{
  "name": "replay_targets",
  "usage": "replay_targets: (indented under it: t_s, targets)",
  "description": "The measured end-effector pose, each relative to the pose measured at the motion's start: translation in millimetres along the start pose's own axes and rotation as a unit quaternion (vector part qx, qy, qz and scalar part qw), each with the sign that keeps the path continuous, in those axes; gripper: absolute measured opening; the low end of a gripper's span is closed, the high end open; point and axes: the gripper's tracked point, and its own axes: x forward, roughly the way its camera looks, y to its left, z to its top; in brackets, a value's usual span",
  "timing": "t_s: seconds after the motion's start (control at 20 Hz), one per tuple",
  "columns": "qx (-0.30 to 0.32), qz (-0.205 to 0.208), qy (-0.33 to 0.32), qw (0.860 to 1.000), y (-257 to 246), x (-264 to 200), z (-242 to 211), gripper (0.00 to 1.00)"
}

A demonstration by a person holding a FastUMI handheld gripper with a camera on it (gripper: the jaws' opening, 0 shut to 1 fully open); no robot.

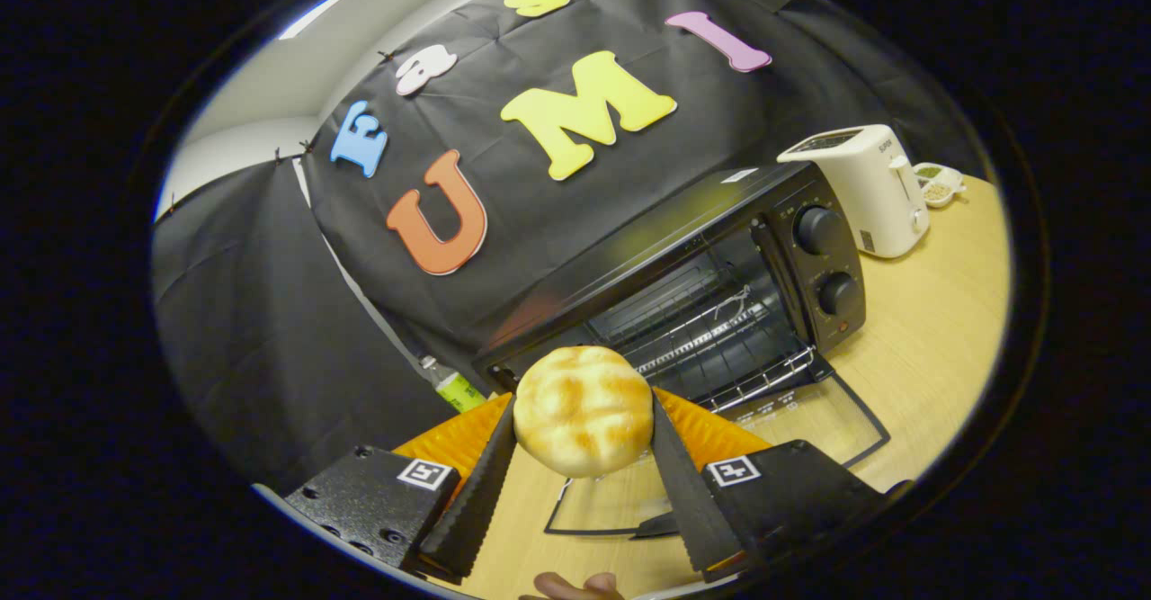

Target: Open the toaster oven, put the food inside, and close the toaster oven door.

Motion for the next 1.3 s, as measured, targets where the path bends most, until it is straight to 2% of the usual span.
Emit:
replay_targets:
  t_s: [0.1,0.3,0.45,0.6,0.9,1.15,1.3]
  targets:
    - [-0.033,-0.013,-0.004,0.999,-13.1,12.6,8.1,0.88]
    - [-0.054,-0.015,-0.007,0.998,-25.5,33.9,15.6,0.88]
    - [-0.076,-0.041,0.009,0.996,-39.3,50.9,9.2,0.89]
    - [-0.055,-0.059,0.035,0.996,-47.1,67.5,-2.1,0.9]
    - [-0.035,-0.079,0.005,0.996,-58.2,95.0,24.6,0.91]
    - [-0.075,-0.1,-0.019,0.992,-67.4,105.8,39.4,0.93]
    - [-0.088,-0.102,-0.036,0.99,-71.6,102.7,45.6,1.0]
